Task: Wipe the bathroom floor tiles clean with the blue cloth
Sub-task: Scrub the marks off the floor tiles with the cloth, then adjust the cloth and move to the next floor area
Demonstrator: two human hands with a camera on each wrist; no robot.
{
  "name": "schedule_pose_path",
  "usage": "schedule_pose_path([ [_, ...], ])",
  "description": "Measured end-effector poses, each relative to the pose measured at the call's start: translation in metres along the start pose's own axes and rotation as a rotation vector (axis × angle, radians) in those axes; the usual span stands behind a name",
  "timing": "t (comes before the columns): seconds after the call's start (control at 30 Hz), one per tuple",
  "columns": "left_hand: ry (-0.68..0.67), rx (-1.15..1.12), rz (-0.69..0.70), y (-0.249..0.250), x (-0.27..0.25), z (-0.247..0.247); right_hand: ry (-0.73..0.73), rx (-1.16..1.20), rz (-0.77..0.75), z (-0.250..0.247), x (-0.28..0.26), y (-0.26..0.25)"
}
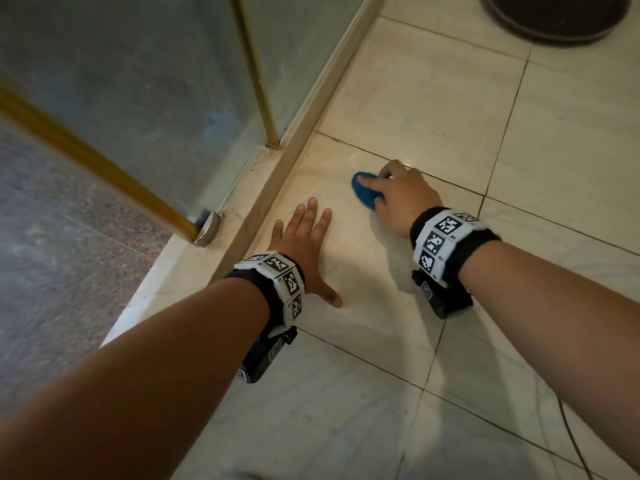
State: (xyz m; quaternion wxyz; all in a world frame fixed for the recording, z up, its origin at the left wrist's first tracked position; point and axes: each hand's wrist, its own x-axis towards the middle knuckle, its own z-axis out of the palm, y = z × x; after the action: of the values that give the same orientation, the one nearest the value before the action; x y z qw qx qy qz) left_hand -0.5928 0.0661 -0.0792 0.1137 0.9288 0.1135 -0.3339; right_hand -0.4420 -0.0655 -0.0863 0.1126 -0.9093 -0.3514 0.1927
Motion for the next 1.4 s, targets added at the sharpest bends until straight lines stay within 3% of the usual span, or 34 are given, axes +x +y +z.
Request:
schedule_pose_path([
  [0.07, -0.013, -0.008, 0.000, 0.001, -0.001, -0.001, 0.031, -0.035, 0.063, 0.003, -0.011, -0.004],
  [0.2, -0.009, -0.094, 0.003, -0.003, 0.000, -0.010, -0.027, -0.178, -0.171, 0.014, -0.051, -0.023],
  [0.33, 0.063, -0.295, 0.002, 0.003, -0.008, -0.019, -0.033, -0.032, -0.149, 0.010, -0.068, -0.008],
  [0.63, 0.233, -0.502, 0.207, 0.032, -0.022, -0.048, 0.144, 0.200, -0.226, -0.040, -0.081, 0.003],
  [0.77, 0.222, -0.594, 0.225, 0.037, -0.032, -0.059, 0.149, 0.228, -0.307, -0.058, -0.085, 0.000],
  [0.93, 0.172, -0.728, 0.217, 0.037, -0.036, -0.059, 0.289, 0.231, -0.357, -0.065, -0.090, 0.002],
  [1.03, 0.176, -0.716, 0.220, 0.034, -0.037, -0.054, 0.335, 0.262, -0.313, -0.068, -0.094, 0.006],
  [1.23, 0.252, -0.666, 0.193, 0.030, -0.040, -0.057, 0.284, 0.227, -0.170, -0.071, -0.098, 0.012],
  [1.4, 0.303, -0.766, 0.303, 0.034, -0.046, -0.058, 0.231, 0.317, -0.108, -0.068, -0.099, 0.011],
])
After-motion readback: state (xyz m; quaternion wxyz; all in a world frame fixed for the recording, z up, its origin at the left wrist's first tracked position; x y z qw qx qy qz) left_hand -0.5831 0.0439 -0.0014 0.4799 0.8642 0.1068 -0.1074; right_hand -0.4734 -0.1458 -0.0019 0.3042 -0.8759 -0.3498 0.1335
